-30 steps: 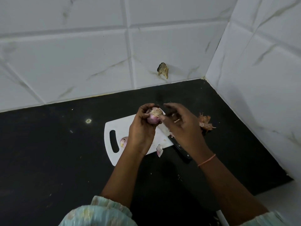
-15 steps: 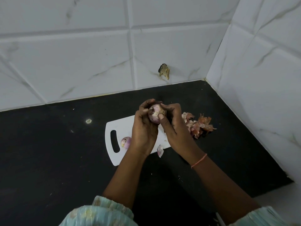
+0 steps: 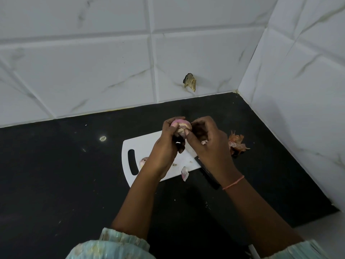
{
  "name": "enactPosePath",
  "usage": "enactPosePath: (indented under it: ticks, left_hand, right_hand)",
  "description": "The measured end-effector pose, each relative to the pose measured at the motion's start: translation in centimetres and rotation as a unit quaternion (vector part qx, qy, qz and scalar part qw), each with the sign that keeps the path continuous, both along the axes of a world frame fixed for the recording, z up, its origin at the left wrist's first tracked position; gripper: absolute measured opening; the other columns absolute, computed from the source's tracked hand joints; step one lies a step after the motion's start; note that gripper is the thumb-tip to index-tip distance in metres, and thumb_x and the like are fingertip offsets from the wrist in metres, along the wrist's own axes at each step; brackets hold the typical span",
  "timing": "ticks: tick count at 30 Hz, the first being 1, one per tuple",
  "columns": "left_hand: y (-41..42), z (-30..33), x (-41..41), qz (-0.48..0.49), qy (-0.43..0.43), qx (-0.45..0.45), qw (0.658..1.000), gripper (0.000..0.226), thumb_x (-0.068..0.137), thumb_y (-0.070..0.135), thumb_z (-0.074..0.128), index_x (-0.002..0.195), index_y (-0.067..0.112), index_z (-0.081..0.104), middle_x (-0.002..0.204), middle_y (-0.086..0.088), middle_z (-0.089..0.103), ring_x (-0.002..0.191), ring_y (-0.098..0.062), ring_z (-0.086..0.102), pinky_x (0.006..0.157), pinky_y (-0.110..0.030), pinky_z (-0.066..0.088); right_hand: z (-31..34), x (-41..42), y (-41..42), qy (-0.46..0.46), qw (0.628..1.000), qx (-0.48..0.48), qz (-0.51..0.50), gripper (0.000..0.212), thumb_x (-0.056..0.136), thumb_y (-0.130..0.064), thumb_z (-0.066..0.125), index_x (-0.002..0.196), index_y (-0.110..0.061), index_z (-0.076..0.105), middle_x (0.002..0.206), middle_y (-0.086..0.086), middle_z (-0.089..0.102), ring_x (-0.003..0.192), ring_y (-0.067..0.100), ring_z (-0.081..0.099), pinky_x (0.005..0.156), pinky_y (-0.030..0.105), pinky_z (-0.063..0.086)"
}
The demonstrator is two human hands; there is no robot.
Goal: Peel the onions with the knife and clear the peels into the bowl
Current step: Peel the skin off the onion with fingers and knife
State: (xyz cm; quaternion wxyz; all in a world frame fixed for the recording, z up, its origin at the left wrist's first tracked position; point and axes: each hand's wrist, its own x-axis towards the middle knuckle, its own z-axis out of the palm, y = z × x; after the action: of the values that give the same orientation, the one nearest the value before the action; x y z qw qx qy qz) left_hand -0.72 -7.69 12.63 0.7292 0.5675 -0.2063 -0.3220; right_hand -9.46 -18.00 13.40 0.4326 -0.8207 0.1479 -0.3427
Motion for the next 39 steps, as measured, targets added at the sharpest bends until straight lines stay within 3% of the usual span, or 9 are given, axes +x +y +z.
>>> enactPosePath:
  ticks: [5, 9, 15, 20, 24, 29, 33, 36, 39]
  left_hand:
    - [0.3, 0.2, 0.2, -0.039, 0.009, -0.030, 0.999, 0.036, 0.108, 0.022, 0.030, 0.132, 0.013, 0.055, 0.098, -0.002, 0.063, 0.068, -0.012, 0.047, 0.060, -0.025, 0.037]
    - [0.4, -0.2, 0.2, -0.059, -0.005, -0.062, 0.996, 0.035, 0.105, 0.028, 0.038, 0.135, 0.018, 0.055, 0.113, -0.004, 0.062, 0.071, -0.011, 0.047, 0.062, -0.024, 0.039]
    - [0.5, -0.1, 0.1, -0.038, -0.043, -0.068, 0.996, 0.038, 0.098, 0.032, 0.050, 0.133, 0.019, 0.058, 0.111, -0.003, 0.064, 0.069, -0.014, 0.046, 0.063, -0.025, 0.043]
    - [0.4, 0.0, 0.1, -0.018, -0.016, -0.079, 0.997, 0.041, 0.097, 0.032, 0.057, 0.135, 0.017, 0.057, 0.118, -0.004, 0.066, 0.083, -0.011, 0.060, 0.069, -0.024, 0.049]
    - [0.8, 0.3, 0.2, -0.057, 0.003, -0.085, 0.995, 0.049, 0.093, 0.022, 0.055, 0.142, 0.016, 0.052, 0.132, -0.003, 0.064, 0.101, -0.010, 0.065, 0.075, -0.023, 0.052]
    - [0.9, -0.3, 0.4, -0.057, -0.081, -0.049, 0.994, 0.041, 0.100, 0.032, 0.046, 0.140, 0.023, 0.054, 0.128, 0.000, 0.062, 0.076, -0.012, 0.054, 0.069, -0.029, 0.046]
    - [0.9, -0.9, 0.4, -0.052, -0.036, -0.056, 0.996, 0.045, 0.100, 0.040, 0.042, 0.138, 0.019, 0.056, 0.122, -0.005, 0.062, 0.072, -0.012, 0.050, 0.071, -0.027, 0.046]
    - [0.5, -0.9, 0.3, -0.059, -0.024, -0.054, 0.996, 0.051, 0.101, 0.044, 0.037, 0.140, 0.016, 0.054, 0.120, -0.008, 0.063, 0.077, -0.013, 0.052, 0.070, -0.027, 0.046]
    - [0.3, -0.9, 0.2, -0.064, -0.014, -0.065, 0.996, 0.050, 0.104, 0.047, 0.033, 0.139, 0.017, 0.054, 0.121, -0.005, 0.063, 0.076, -0.014, 0.052, 0.069, -0.028, 0.047]
  right_hand:
    - [0.0, 0.0, -1.0, -0.018, 1.000, -0.020, 0.001, 0.021, 0.098, -0.021, 0.058, 0.114, -0.008, 0.061, 0.097, -0.003, 0.069, 0.085, 0.007, 0.069, 0.073, 0.029, 0.059]
    - [0.1, -0.2, -1.3, -0.021, 1.000, 0.011, 0.005, 0.015, 0.099, -0.014, 0.056, 0.107, -0.004, 0.062, 0.090, -0.001, 0.068, 0.074, 0.006, 0.069, 0.066, 0.023, 0.057]
    - [0.2, 0.0, -1.1, -0.008, 0.995, 0.103, 0.011, 0.010, 0.102, -0.023, 0.051, 0.100, -0.018, 0.059, 0.088, 0.004, 0.069, 0.075, 0.017, 0.071, 0.069, 0.041, 0.060]
    - [0.5, -0.1, -0.9, 0.036, 0.990, 0.126, 0.045, 0.037, 0.095, -0.035, 0.059, 0.127, -0.017, 0.055, 0.115, -0.004, 0.066, 0.094, 0.011, 0.069, 0.075, 0.032, 0.060]
    - [0.2, 0.0, -0.7, 0.041, 0.986, 0.155, 0.037, 0.024, 0.101, -0.032, 0.048, 0.121, -0.022, 0.056, 0.108, -0.006, 0.068, 0.093, 0.010, 0.069, 0.079, 0.033, 0.059]
    - [-0.1, -0.1, -1.2, 0.053, 0.986, 0.157, 0.011, 0.013, 0.101, -0.020, 0.051, 0.104, -0.014, 0.062, 0.088, 0.004, 0.070, 0.074, 0.015, 0.070, 0.065, 0.033, 0.059]
    - [0.2, -0.2, -1.7, 0.005, 0.990, 0.136, -0.026, 0.011, 0.095, -0.011, 0.062, 0.105, -0.013, 0.065, 0.096, -0.004, 0.067, 0.078, 0.005, 0.066, 0.060, 0.019, 0.054]
    - [0.4, -0.2, -1.6, -0.001, 0.995, 0.092, 0.033, 0.020, 0.094, -0.017, 0.065, 0.113, -0.012, 0.065, 0.108, 0.001, 0.065, 0.094, 0.013, 0.065, 0.065, 0.028, 0.058]
    - [0.4, -0.2, -1.5, -0.002, 0.997, 0.063, 0.034, 0.014, 0.091, -0.016, 0.069, 0.104, -0.011, 0.067, 0.101, 0.002, 0.066, 0.091, 0.015, 0.065, 0.066, 0.033, 0.059]
